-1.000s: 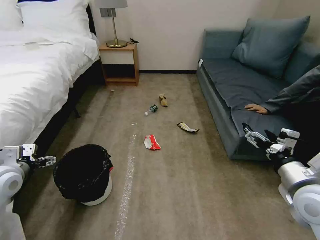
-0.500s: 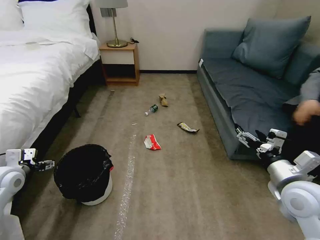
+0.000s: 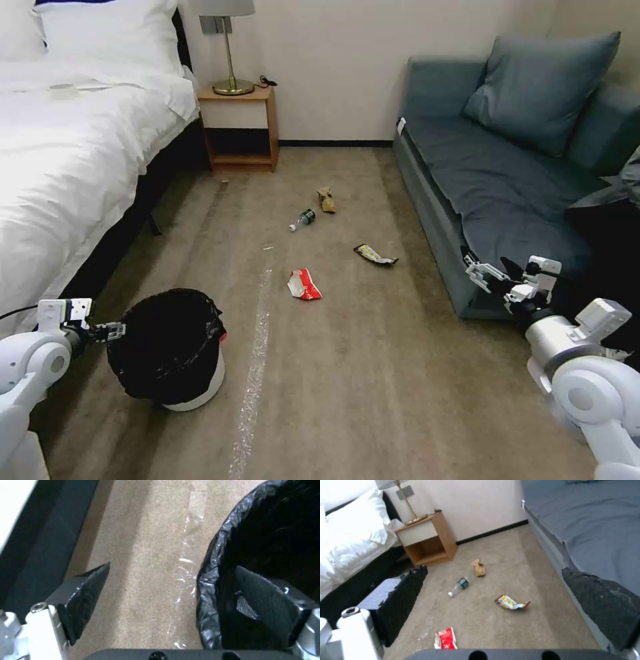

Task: Pick up the trash bin, then pick up the garbage on the floor and place it into the trash bin.

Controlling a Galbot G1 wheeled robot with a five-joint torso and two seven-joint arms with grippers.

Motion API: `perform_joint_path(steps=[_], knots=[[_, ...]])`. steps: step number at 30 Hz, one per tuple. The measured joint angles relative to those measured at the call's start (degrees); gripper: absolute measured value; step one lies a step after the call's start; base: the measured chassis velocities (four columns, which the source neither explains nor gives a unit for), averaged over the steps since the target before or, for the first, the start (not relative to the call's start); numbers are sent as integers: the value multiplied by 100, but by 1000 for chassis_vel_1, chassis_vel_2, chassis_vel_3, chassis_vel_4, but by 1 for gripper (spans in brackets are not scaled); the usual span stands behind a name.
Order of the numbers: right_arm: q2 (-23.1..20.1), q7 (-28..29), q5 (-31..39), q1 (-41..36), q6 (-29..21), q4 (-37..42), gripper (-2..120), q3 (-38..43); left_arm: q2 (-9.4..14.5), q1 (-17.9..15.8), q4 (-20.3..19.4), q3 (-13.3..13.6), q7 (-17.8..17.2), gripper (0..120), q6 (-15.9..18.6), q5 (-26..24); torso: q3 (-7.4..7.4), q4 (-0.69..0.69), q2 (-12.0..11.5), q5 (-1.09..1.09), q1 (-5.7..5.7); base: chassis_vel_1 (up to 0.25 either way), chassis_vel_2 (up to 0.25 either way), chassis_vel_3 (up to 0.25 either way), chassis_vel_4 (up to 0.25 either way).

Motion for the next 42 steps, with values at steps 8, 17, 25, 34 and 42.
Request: perform_joint_path(steps=[8,17,25,34,42], knots=[[-7,-79,16,64,132,-80,100,-61,-202,-571,373,562,171,99,-3,287,-1,0,0,-1,0,0,0,0,0],[-43,-110,34,73,232,-264,100,-49,-543,-949,795,951,201,98,-23,625,0,0,0,0,0,0,0,0,0],[-87,-108,64,121,254,-370,100,-68,-649,-996,1014,952,329,94,-82,899,-1,0,0,-1,0,0,0,0,0],[-59,-84,101,152,264,-391,100,-141,-758,-1004,1163,921,554,65,-215,1418,-2,1,0,6,0,0,0,0,0],[34,-65,100,172,277,-365,100,-241,-789,-968,1159,914,652,38,-319,1764,-2,1,1,2,0,0,0,0,0]])
